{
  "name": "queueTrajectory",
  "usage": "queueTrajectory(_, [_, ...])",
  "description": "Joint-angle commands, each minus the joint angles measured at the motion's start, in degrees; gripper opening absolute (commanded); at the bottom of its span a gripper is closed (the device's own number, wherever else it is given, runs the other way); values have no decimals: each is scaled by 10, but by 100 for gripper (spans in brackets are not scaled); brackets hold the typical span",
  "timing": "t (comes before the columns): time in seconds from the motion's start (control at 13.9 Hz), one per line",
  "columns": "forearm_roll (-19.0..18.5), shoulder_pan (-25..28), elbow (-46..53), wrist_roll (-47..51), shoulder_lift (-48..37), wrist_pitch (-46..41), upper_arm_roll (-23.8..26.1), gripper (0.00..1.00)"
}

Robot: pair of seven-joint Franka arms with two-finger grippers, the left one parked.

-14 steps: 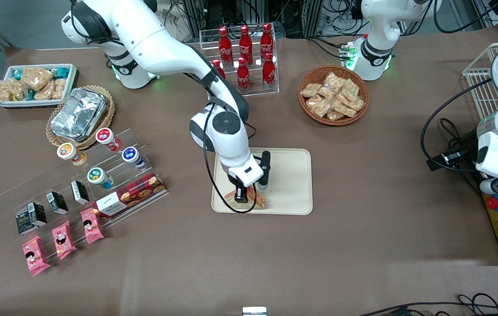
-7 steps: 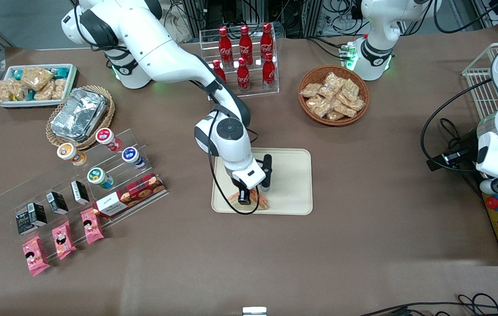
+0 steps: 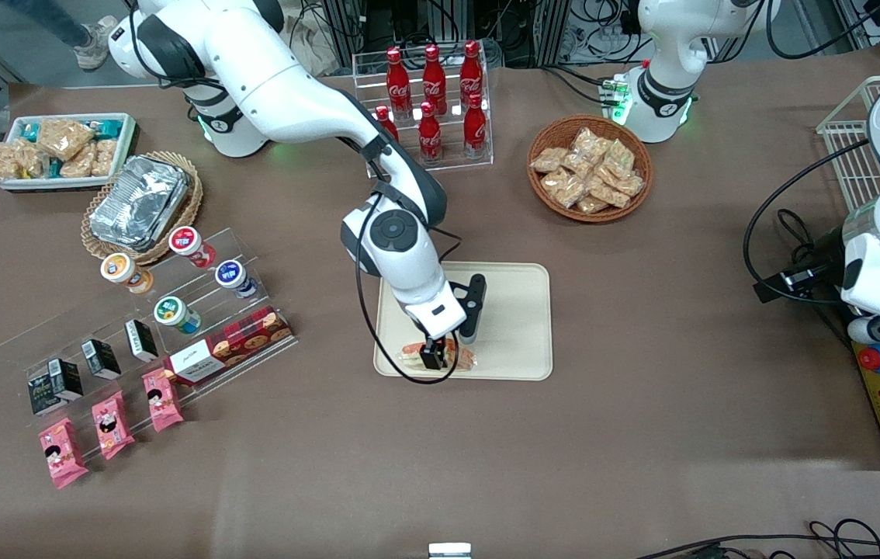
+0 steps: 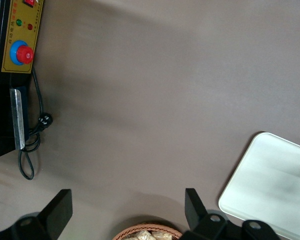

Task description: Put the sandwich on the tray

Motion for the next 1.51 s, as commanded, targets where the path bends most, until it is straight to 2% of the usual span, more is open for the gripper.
queueTrajectory(0.0, [63, -49, -16, -3, -50, -51, 9, 94])
queueTrajectory(0.36, [72, -140, -18, 2, -112, -168, 9, 97])
queueTrajectory(0.5, [89, -184, -18, 4, -140, -228, 9, 98])
queueTrajectory(0.72, [122, -257, -18, 4, -184, -315, 7, 98])
queueTrajectory(1.08, [125, -395, -17, 14, -261, -453, 5, 98])
queueTrajectory(1.22, [113, -416, -15, 65, -287, -471, -4, 98])
queueTrajectory(1.44, [62, -416, -10, 180, -309, -507, -22, 98])
